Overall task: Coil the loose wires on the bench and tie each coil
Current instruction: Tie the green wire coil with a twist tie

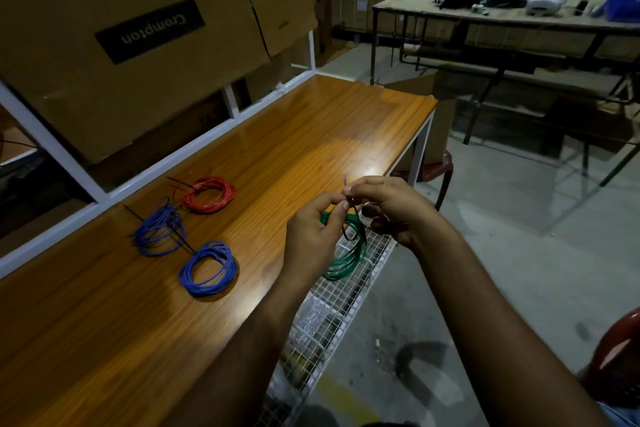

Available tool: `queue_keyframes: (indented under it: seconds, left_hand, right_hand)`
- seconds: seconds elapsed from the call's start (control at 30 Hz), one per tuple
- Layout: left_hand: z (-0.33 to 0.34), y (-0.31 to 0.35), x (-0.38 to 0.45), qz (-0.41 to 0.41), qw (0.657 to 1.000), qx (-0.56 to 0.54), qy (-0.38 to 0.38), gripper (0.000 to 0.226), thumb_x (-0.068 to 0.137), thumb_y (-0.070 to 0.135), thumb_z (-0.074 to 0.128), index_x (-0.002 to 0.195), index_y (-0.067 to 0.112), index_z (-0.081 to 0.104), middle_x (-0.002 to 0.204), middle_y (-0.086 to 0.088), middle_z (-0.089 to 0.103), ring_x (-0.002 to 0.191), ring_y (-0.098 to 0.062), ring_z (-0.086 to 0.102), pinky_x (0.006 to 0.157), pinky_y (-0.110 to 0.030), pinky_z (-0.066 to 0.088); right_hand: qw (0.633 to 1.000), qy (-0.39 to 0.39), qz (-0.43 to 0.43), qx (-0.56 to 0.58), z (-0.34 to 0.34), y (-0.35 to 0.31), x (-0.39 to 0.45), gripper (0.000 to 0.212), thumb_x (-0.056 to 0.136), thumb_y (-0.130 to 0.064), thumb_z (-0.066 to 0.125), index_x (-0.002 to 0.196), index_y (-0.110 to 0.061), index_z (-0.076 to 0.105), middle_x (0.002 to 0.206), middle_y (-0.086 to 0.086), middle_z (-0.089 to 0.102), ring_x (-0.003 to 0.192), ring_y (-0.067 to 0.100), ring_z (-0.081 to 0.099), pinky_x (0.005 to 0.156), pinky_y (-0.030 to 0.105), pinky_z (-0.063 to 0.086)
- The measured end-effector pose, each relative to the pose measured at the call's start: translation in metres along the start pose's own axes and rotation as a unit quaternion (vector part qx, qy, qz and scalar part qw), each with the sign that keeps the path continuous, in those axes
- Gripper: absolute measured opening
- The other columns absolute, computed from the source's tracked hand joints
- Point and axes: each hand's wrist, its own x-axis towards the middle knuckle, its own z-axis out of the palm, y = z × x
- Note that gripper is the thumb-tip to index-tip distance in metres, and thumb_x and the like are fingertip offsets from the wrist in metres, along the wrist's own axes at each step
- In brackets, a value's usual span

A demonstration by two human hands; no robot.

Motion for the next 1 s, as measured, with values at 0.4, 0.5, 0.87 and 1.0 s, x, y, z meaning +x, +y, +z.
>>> queue_keyframes:
  seconds: [0.4, 0.5, 0.87, 1.0]
  left_hand:
    - [-0.003, 0.006, -0.002, -0.128, 0.944, -0.295, -0.075, 0.028, 0.105, 0.021, 0.042, 0.088, 0.017, 0.064, 0.048, 0.007, 0.026, 0.039, -0.008, 0.017, 0.041, -0.017, 0.017]
    - [0.001, 0.007, -0.005, -0.125, 0.945, -0.293, -0.072, 0.027, 0.105, 0.025, 0.041, 0.09, 0.012, 0.06, 0.049, 0.007, 0.028, 0.039, -0.006, 0.02, 0.04, -0.017, 0.019]
    - [0.003, -0.018, 0.001, -0.157, 0.977, -0.146, -0.014, 0.029, 0.106, 0.024, 0.043, 0.094, 0.018, 0.068, 0.046, 0.016, 0.05, 0.053, -0.001, 0.036, 0.055, -0.023, 0.028]
    - [0.002, -0.026, 0.006, -0.184, 0.979, -0.058, 0.067, 0.027, 0.104, 0.026, 0.047, 0.087, 0.025, 0.068, 0.071, 0.008, 0.066, 0.063, -0.016, 0.054, 0.059, -0.029, 0.04]
  right_hand:
    - [0.994, 0.077, -0.029, 0.065, -0.009, -0.017, 0.02, 0.006, 0.099, -0.014, 0.057, 0.095, -0.011, 0.06, 0.082, 0.003, 0.053, 0.066, 0.012, 0.054, 0.046, 0.019, 0.04]
    - [0.994, 0.086, -0.064, 0.027, -0.003, -0.021, 0.027, 0.008, 0.102, -0.015, 0.053, 0.097, -0.01, 0.057, 0.089, 0.006, 0.055, 0.075, 0.017, 0.064, 0.05, 0.023, 0.05]
    - [0.976, 0.037, -0.203, -0.067, 0.018, -0.051, 0.026, 0.01, 0.102, -0.011, 0.05, 0.109, -0.005, 0.054, 0.106, 0.012, 0.056, 0.073, 0.03, 0.074, 0.064, 0.04, 0.061]
    - [0.969, 0.011, -0.227, -0.097, 0.035, -0.051, 0.014, 0.005, 0.101, -0.01, 0.053, 0.104, -0.007, 0.056, 0.112, 0.01, 0.055, 0.07, 0.031, 0.074, 0.064, 0.043, 0.063]
